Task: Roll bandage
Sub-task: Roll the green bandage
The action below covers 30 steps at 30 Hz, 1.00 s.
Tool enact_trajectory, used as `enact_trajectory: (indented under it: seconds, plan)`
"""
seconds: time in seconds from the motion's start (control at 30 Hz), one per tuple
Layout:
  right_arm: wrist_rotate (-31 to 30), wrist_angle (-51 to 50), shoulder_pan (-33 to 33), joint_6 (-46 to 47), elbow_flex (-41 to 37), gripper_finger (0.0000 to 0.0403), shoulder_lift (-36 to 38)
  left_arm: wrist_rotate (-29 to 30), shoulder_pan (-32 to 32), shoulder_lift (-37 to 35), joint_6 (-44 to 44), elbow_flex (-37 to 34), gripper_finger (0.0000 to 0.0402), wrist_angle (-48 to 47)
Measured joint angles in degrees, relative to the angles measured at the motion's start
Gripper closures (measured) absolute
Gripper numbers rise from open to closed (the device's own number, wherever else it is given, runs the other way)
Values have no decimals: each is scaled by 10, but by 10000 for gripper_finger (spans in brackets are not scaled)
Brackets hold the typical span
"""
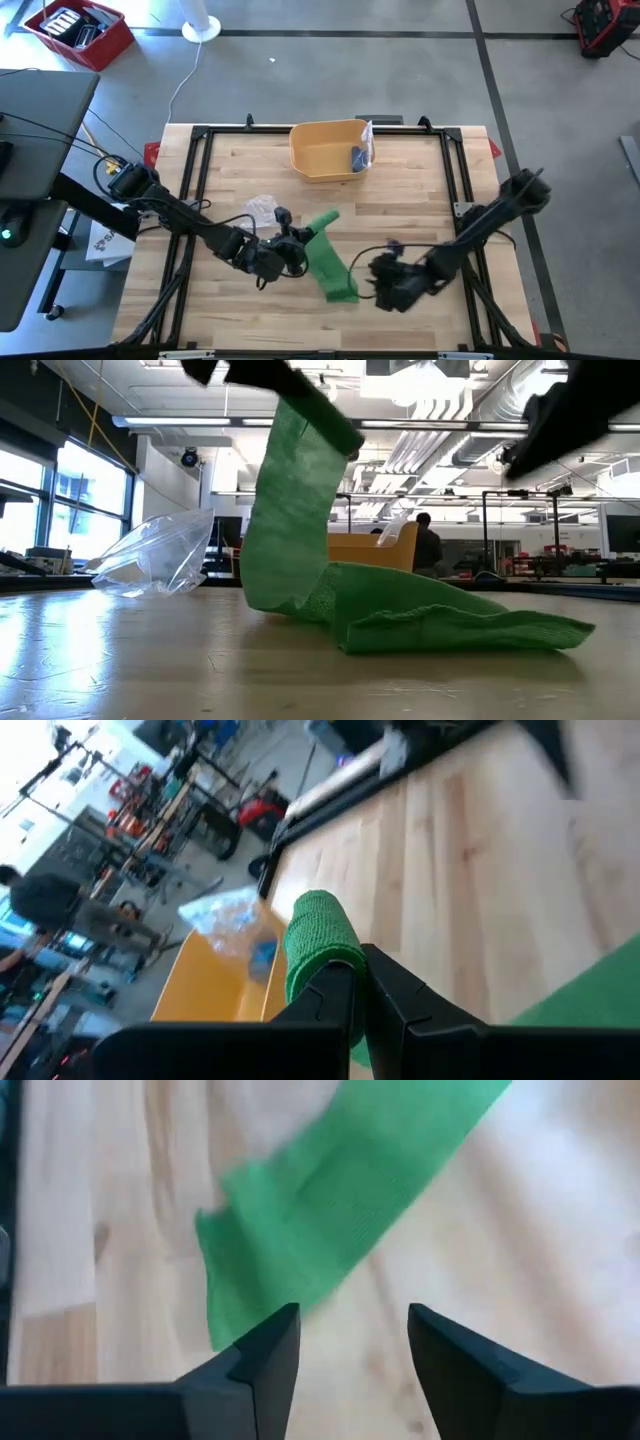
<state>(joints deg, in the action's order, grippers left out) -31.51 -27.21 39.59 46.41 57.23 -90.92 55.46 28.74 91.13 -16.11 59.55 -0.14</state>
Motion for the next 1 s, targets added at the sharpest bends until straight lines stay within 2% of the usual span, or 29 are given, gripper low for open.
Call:
enact_trajectory:
  seconds: [0.1, 0.17, 0.3, 0.43, 0.6, 0.67, 0.8, 0.9, 1.0]
  plan:
    - [-134, -11, 44, 10, 0, 223, 45, -17, 15, 0, -2, 0, 401, 41]
    - [-194, 3, 69, 8, 0, 222, 55, -37, 26, 0, -10, 0, 401, 78]
    - [-249, 59, 99, -35, 0, 222, 48, -81, 53, 0, -42, 0, 401, 169]
    - [-316, 203, 104, -163, 0, 222, 40, -102, 79, 0, -87, 0, 401, 249]
    - [-297, 396, 88, -355, 0, 222, 40, -114, 97, 0, -113, 0, 401, 306]
    - [-276, 433, 75, -396, 0, 222, 40, -138, 100, 0, -115, 0, 401, 318]
    - [-242, 446, 54, -409, 0, 222, 40, -153, 101, 0, -115, 0, 401, 332]
    - [-181, 454, 44, -413, 0, 222, 40, -154, 101, 0, -115, 0, 401, 330]
    - [-146, 481, 41, -425, 0, 222, 40, -157, 102, 0, -116, 0, 400, 332]
